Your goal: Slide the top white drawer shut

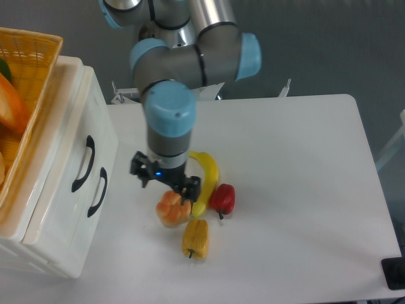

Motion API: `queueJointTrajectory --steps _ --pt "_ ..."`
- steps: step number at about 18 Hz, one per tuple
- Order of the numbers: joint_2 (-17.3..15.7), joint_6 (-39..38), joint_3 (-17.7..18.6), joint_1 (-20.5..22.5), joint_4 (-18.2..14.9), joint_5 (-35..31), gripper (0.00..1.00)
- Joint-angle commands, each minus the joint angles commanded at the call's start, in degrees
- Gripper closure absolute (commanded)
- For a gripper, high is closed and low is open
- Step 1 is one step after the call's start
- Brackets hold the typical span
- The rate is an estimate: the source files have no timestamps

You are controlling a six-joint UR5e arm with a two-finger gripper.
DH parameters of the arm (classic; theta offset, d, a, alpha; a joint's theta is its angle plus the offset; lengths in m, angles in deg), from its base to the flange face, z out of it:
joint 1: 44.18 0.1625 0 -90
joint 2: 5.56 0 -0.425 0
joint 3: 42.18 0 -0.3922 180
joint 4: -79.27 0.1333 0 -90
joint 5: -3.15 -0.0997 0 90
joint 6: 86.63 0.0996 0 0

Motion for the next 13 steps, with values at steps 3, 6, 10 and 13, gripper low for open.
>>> queueJointTrajectory --steps 3,6,10,13 --pt "-1.6 5.0 -0.3 3.0 0.0 -1.4 0.0" --pt "-3.5 13.3 -0.1 7.4 -0.7 -3.9 0.0" --pt "-5.2 20.7 0.2 12.0 -1.2 -4.2 0.0" --pt "-6.0 26.0 0.3 14.9 -1.5 -4.3 0.0"
